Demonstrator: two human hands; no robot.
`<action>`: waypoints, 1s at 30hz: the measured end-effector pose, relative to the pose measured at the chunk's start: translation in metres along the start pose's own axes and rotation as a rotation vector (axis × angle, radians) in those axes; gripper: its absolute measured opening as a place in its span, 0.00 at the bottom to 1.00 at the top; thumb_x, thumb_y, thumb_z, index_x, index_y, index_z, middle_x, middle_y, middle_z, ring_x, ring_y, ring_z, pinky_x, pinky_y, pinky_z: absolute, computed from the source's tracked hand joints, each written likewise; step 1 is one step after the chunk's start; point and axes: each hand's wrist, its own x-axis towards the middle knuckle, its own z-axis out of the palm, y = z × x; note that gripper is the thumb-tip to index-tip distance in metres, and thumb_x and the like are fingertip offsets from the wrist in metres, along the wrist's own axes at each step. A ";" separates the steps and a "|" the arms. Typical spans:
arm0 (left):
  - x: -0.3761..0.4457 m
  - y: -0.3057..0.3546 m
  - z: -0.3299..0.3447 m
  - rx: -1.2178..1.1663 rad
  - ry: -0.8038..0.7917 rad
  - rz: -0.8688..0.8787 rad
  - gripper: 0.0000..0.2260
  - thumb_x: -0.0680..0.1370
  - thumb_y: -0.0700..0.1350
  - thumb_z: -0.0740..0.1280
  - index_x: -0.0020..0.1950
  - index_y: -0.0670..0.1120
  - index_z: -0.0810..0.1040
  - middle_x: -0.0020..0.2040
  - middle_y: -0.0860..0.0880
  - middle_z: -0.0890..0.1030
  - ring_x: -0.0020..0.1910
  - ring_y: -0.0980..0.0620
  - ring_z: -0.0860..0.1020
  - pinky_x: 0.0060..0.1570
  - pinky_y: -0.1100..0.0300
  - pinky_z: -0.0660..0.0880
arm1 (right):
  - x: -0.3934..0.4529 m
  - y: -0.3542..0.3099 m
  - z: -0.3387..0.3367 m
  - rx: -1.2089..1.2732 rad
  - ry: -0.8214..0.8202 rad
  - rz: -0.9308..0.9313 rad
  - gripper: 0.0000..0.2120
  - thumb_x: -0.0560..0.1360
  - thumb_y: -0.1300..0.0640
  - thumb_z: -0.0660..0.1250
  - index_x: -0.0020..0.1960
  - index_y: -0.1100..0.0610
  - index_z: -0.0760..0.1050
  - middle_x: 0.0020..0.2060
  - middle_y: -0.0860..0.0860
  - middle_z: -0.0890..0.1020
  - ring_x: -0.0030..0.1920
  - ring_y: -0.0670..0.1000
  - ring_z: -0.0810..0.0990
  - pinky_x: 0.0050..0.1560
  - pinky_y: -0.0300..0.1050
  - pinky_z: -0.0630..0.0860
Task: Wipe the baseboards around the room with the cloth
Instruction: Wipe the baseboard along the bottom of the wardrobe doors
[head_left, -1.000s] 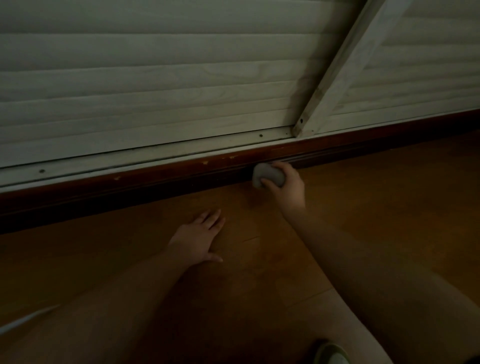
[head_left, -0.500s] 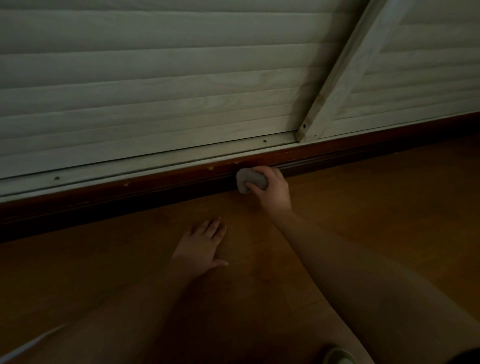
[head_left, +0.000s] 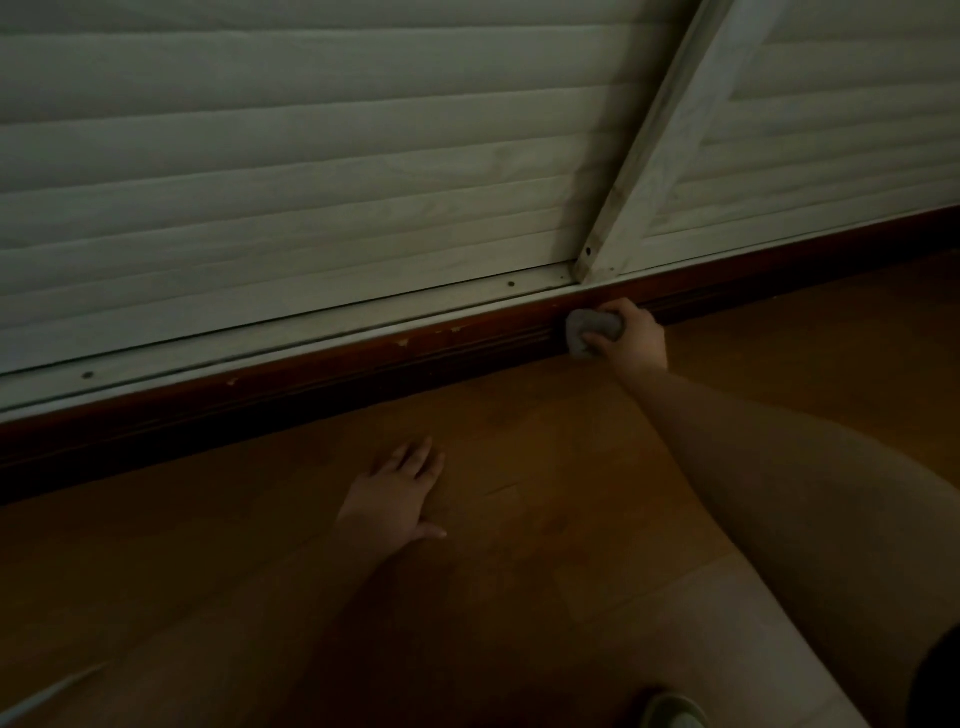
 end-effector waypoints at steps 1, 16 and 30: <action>0.000 0.001 -0.001 0.003 -0.010 -0.004 0.45 0.76 0.68 0.63 0.81 0.54 0.40 0.80 0.52 0.35 0.80 0.47 0.41 0.75 0.43 0.56 | 0.000 0.000 0.000 -0.003 0.015 0.017 0.17 0.75 0.57 0.72 0.62 0.54 0.74 0.60 0.57 0.74 0.58 0.56 0.75 0.57 0.49 0.74; -0.008 0.004 -0.005 0.053 0.099 -0.003 0.36 0.80 0.67 0.52 0.81 0.54 0.41 0.82 0.50 0.41 0.80 0.47 0.45 0.75 0.41 0.53 | -0.044 0.000 0.001 0.016 0.087 0.032 0.19 0.74 0.58 0.73 0.64 0.53 0.73 0.59 0.56 0.72 0.55 0.56 0.74 0.53 0.45 0.69; -0.052 -0.024 -0.017 -0.005 0.111 -0.049 0.36 0.77 0.71 0.45 0.79 0.59 0.34 0.81 0.51 0.37 0.79 0.44 0.39 0.75 0.39 0.46 | -0.068 -0.018 0.011 0.077 0.162 0.134 0.21 0.75 0.57 0.72 0.66 0.54 0.71 0.61 0.55 0.71 0.57 0.56 0.75 0.52 0.44 0.69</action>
